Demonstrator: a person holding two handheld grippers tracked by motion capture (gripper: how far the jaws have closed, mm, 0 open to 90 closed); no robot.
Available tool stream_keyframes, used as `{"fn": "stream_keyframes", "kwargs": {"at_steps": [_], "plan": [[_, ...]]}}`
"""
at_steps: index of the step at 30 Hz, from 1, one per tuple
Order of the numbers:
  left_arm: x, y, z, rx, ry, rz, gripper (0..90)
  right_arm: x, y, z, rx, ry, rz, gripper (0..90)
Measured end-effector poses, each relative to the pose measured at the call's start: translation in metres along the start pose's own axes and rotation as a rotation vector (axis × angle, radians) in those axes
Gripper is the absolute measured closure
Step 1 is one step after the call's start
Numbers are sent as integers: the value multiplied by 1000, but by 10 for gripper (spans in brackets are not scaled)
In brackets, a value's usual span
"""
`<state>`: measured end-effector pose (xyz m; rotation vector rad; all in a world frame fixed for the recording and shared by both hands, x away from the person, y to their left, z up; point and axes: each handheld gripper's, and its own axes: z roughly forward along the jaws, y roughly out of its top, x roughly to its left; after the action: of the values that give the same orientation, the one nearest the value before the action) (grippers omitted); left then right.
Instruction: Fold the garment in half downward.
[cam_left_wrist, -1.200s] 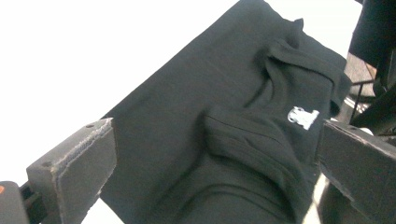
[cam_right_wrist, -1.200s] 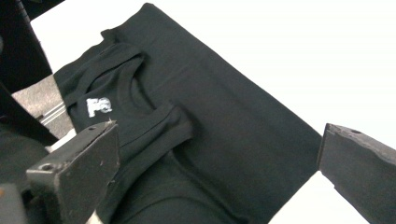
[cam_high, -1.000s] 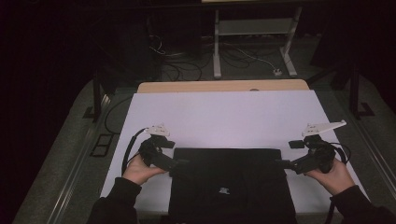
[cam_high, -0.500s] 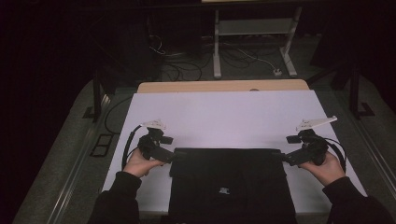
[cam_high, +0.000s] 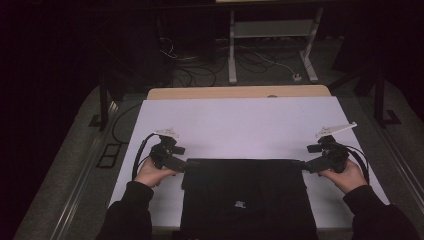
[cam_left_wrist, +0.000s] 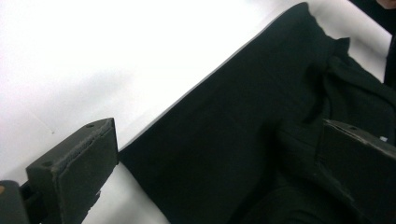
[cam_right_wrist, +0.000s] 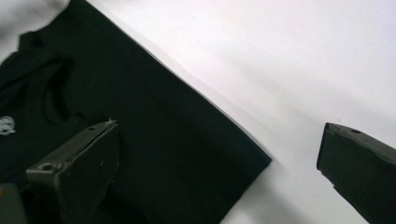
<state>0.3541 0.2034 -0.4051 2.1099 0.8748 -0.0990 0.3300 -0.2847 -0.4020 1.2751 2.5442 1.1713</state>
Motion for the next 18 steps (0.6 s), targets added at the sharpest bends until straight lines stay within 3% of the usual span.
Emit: {"fn": "stream_keyframes", "kwargs": {"at_steps": [7,18], "plan": [[4,-2,3,3,6,19,0,-9,-4,5,13,-2,22,0],[13,-10,9,4,20,2,0,-18,-11,10,22,-9,41,0]]}}
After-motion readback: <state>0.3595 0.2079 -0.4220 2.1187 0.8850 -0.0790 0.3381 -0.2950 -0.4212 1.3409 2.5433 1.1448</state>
